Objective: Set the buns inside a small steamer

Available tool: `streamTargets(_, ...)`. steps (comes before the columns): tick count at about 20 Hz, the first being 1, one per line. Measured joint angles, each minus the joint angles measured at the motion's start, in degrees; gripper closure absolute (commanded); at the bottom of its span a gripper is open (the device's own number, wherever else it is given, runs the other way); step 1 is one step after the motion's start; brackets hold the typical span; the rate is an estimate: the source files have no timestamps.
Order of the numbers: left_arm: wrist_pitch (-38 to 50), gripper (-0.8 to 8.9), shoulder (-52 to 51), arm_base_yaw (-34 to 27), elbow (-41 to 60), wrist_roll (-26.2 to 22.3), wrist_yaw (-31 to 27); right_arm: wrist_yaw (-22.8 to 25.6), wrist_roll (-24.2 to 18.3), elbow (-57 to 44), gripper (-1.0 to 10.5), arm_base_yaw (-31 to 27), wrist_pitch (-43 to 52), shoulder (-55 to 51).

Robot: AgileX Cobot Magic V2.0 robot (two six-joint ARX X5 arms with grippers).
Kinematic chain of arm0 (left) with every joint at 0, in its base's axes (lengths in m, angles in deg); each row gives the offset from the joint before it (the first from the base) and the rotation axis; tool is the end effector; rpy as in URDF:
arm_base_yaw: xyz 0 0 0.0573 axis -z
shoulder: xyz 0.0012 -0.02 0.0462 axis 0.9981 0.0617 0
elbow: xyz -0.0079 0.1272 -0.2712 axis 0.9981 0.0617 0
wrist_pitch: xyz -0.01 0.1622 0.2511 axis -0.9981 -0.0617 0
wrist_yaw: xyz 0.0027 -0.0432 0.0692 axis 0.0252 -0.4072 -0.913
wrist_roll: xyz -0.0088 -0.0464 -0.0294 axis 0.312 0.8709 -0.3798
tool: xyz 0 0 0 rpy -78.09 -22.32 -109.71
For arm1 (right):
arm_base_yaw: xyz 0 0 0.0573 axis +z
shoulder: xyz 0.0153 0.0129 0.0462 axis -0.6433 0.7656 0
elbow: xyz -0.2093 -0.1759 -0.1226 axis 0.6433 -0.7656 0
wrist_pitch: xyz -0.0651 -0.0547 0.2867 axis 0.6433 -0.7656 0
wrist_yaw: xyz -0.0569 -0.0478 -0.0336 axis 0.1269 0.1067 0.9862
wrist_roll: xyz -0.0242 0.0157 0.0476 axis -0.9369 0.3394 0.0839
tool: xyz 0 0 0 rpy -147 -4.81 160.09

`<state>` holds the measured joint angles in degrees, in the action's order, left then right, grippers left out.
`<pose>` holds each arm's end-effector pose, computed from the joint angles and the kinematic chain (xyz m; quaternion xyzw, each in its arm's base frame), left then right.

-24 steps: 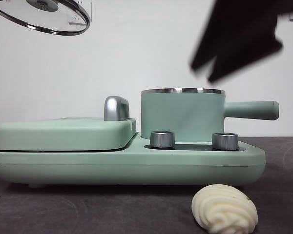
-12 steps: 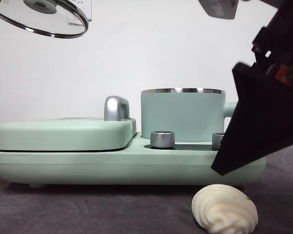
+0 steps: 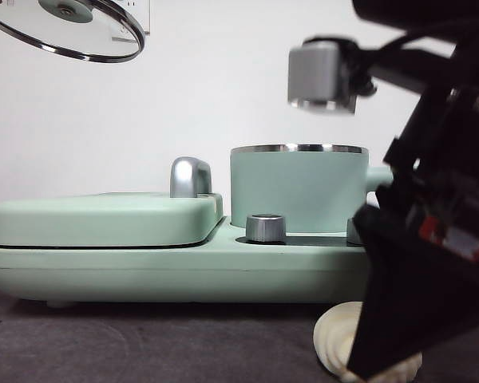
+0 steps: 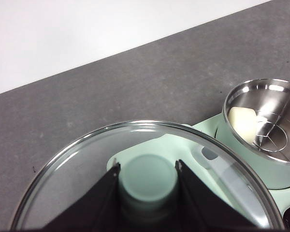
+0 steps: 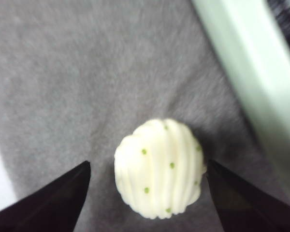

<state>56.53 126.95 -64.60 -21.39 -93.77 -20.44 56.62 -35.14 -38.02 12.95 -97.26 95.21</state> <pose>0.2372 -0.0958 0.4155 0.0926 0.2013 -0.2049 0.9534 0.1429 0.1923 0.1661 -0.2798 0.4147 0.4457 0.7423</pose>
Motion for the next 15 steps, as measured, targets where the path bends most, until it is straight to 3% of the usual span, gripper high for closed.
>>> streamTargets(5,0.00,7.99,0.00,0.00,0.00,0.00,0.00,0.42,2.49,0.00,7.9,-0.07,0.28,2.21)
streamTargets(8,0.00,7.99,0.00,0.00,0.00,0.00,0.00,0.15,5.20,0.04,8.0,-0.07,-0.37,1.22)
streamTargets(12,0.00,7.99,0.00,0.00,0.00,0.00,0.00,0.02,10.56,5.66,8.0,-0.24,-11.34,-3.96)
streamTargets(15,0.02,7.99,0.00,0.00,0.00,0.00,0.00,-0.02,15.91,14.25,8.0,-1.33,-24.70,-6.64)
